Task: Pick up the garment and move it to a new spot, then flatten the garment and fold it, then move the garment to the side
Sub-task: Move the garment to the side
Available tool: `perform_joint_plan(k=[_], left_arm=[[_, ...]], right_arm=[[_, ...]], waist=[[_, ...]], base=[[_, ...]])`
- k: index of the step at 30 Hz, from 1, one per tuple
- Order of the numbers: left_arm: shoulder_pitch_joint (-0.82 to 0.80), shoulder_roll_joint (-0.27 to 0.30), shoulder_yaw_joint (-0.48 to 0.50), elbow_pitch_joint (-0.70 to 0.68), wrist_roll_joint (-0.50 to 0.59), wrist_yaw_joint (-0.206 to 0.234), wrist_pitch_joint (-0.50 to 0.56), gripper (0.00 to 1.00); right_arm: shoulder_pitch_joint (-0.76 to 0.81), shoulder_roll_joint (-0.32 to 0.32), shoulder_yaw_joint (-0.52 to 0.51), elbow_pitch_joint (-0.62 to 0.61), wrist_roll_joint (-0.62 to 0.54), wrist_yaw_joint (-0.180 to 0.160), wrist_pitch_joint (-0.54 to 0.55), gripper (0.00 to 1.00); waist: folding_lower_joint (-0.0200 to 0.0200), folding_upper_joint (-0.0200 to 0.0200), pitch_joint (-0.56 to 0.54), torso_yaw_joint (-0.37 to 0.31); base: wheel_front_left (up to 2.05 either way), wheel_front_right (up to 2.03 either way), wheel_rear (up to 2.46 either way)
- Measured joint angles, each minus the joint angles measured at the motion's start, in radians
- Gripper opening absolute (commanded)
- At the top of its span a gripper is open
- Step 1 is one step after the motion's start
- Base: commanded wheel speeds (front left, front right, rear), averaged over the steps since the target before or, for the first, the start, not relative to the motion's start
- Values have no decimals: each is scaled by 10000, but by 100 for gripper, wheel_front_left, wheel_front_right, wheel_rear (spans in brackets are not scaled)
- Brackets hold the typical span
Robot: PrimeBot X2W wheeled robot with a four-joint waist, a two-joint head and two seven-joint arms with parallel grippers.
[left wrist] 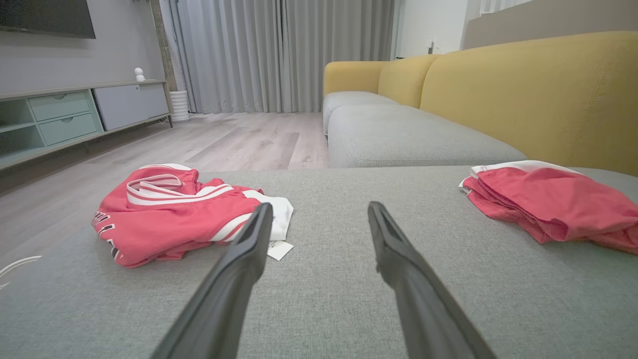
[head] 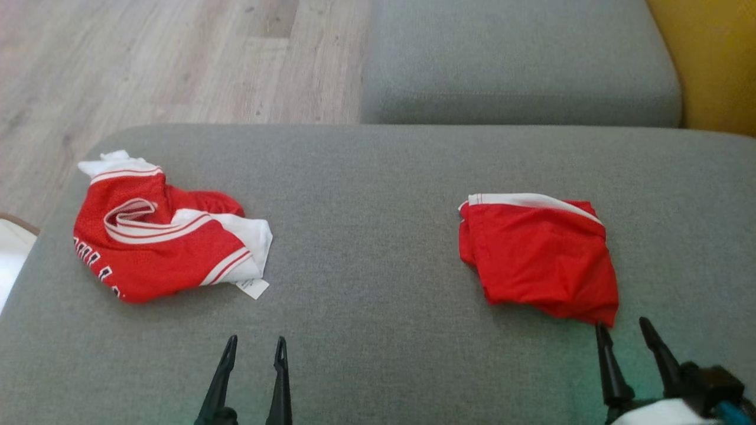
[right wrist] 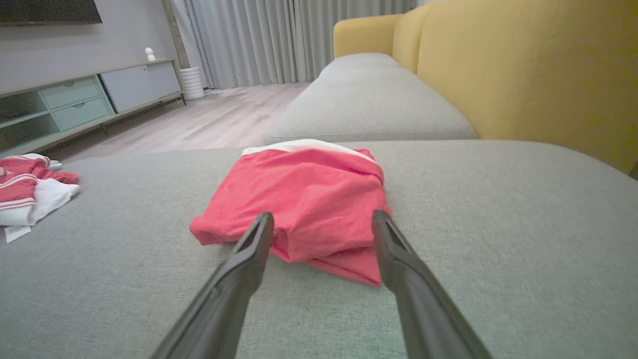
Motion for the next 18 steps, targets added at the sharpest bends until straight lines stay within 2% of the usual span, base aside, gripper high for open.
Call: perform_joint_plan(k=[6,12,18], left_arm=[[-282,-2,-105,-54,-2,-4,0,100],[-665,-4,-297,-75,10,-77,0,100],[-1302,-13,-579,-159,8,-58,0,100]], right_arm=[[-1471,-506,-71,1448,619,0,82,100],[-3496,-1237,56,2892,1703,0,1519,100],[-4975,-1896,748,4148,2872,0,2677,100]], waist=[[1,0,492,-63],[1,0,1040,-105],[2,0,1667,-37]], base=[[0,0,0],[0,0,0],[0,0,0]])
